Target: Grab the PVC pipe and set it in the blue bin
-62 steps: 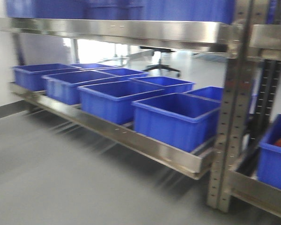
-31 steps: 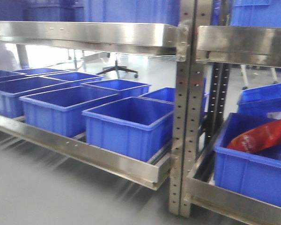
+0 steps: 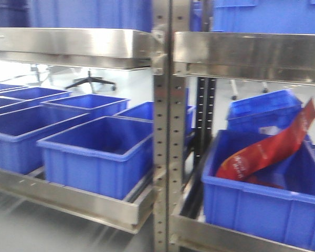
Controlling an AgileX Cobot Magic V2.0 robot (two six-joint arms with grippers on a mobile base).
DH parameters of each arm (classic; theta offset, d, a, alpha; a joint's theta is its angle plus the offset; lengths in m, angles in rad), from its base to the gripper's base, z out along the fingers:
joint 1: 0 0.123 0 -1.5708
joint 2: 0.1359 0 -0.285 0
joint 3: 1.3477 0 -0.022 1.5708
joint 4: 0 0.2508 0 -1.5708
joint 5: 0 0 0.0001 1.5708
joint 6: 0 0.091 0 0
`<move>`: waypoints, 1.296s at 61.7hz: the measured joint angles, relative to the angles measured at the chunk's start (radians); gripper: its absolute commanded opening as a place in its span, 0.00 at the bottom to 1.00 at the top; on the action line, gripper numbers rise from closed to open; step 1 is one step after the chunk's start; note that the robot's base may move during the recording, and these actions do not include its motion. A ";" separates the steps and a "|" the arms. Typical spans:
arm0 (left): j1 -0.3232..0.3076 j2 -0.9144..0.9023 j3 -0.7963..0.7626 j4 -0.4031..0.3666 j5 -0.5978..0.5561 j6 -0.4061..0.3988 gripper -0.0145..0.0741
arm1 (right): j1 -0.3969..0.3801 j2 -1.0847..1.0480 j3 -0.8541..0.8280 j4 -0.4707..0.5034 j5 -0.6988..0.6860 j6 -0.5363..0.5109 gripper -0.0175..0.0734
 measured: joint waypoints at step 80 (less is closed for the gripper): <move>0.000 0.000 0.000 0.000 0.000 0.000 0.04 | 0.000 0.000 0.000 0.000 0.000 0.000 0.01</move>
